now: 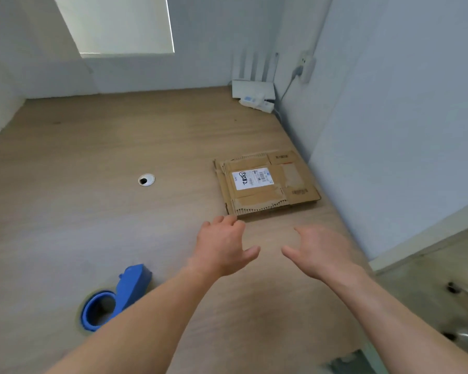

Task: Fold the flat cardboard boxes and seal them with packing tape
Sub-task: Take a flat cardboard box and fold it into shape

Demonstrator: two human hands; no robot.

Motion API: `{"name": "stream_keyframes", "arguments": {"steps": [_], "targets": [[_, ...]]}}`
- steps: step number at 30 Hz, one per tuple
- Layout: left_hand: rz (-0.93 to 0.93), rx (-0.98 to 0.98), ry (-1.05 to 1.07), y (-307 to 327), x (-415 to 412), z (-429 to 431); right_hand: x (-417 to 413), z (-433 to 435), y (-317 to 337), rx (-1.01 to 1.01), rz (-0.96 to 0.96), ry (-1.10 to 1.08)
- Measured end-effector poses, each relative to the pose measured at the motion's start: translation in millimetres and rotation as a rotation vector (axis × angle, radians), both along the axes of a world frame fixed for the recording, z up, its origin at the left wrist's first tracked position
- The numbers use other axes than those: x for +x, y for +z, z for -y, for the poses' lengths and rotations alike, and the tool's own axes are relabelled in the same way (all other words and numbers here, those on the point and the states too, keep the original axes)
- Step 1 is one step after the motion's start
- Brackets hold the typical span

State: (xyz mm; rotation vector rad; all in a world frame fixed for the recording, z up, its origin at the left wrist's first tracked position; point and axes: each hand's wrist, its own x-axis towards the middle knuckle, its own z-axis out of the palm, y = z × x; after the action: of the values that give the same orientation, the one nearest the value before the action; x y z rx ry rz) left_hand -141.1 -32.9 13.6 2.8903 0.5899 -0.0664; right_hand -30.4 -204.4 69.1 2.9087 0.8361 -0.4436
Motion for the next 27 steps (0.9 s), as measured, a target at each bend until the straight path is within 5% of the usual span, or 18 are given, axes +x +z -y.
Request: {"name": "stream_keyframes", "arguments": {"steps": [18,27], "targets": [[-0.164,0.008,0.174,-41.4,127.1,-8.3,178.5,-24.7,-73.5,0.072,-0.095,0.257],[-0.228,-0.066,0.219,-69.2,161.3,-11.2,229.6,-26.6,-118.5,-0.009,-0.128,0.195]]}}
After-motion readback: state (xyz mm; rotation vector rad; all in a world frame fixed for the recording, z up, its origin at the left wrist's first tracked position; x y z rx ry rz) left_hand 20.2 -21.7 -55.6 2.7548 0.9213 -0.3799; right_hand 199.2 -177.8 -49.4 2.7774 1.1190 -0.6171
